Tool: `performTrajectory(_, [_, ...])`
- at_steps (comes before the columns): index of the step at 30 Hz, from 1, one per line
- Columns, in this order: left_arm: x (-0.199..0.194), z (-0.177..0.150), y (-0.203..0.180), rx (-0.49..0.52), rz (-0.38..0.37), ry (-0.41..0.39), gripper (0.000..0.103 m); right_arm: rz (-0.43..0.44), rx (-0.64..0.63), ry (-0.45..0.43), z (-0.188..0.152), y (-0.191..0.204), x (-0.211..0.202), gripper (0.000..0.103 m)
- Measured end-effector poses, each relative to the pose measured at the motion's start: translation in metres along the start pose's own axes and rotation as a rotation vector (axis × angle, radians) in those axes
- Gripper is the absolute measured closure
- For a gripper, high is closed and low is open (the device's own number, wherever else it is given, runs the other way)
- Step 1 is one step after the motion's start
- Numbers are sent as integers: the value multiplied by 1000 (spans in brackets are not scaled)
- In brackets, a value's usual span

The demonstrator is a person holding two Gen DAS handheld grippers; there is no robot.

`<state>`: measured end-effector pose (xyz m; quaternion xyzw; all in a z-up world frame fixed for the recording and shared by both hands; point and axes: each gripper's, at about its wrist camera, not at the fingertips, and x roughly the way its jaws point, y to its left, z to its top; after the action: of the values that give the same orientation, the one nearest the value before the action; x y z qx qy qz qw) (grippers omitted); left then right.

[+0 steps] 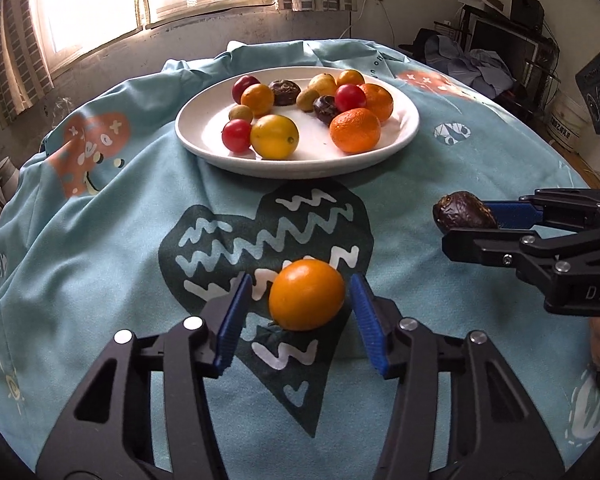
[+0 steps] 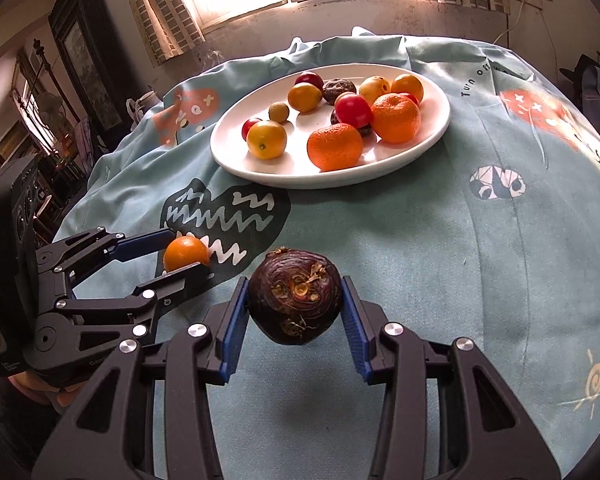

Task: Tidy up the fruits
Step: 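Carry the brown fruit and orange onto the white plate and open both grippers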

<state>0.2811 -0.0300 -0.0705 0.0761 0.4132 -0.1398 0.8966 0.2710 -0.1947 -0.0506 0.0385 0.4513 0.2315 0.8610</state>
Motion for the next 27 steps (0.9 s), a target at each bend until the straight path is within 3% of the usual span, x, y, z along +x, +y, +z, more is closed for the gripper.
performTrajectory(8, [10,-1,-4,14,15,29,64,-3,1,-5,1,0,-1,58])
performTrajectory(27, [4,-3,-7,4,24,17,64,-12,-25,13,-6,6,5,58])
